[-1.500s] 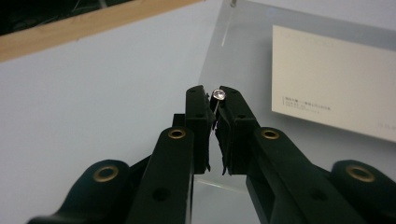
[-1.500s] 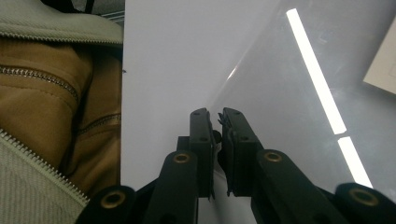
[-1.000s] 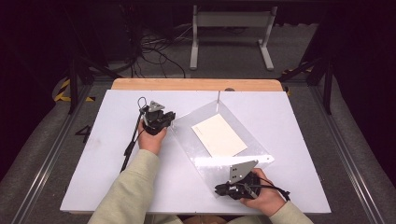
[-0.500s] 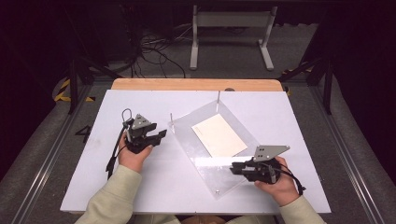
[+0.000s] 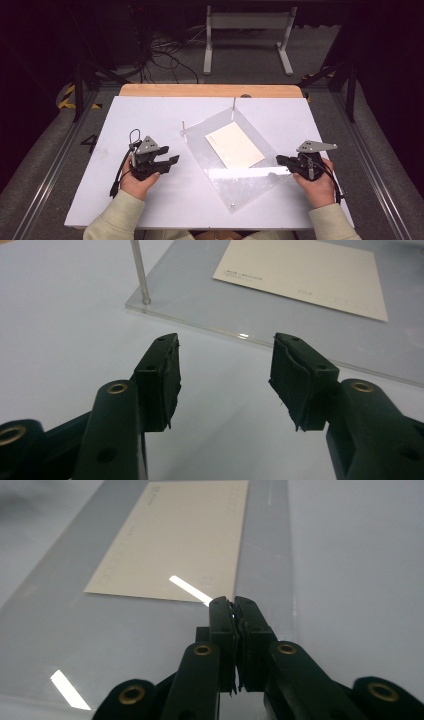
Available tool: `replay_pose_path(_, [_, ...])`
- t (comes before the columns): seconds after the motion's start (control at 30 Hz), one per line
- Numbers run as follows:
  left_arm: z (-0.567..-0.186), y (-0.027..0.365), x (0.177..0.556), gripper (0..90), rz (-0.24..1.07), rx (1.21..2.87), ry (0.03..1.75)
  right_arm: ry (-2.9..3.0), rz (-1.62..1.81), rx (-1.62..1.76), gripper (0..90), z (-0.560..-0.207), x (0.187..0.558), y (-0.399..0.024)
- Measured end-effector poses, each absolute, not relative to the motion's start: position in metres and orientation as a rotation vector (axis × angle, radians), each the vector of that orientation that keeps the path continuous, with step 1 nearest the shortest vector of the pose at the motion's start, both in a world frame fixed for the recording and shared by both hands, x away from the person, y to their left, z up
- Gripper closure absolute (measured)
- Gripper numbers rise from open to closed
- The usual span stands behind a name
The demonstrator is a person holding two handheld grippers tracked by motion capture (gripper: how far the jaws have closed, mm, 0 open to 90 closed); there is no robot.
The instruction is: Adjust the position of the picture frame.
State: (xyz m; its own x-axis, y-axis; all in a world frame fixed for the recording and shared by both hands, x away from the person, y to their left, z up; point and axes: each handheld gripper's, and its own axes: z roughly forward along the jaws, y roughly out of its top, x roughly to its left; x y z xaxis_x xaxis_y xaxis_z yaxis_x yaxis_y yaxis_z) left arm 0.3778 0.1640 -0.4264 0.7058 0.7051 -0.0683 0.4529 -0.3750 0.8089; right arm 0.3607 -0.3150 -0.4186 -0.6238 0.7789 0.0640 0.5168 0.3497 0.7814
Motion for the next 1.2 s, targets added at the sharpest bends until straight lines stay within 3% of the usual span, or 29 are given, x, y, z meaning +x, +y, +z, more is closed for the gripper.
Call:
replay_pose_path(0.57, [-0.433,0.169,0.372,45.5,0.289,2.061,0.872,2.273,0.915,1.301,89.3,-0.438,0.369,-0.342])
replay_pose_path(1.2, [-0.438,0.171,0.374,45.5,0.271,2.081,0.901,2.366,0.927,1.342,90.0,-0.443,0.368,-0.344])
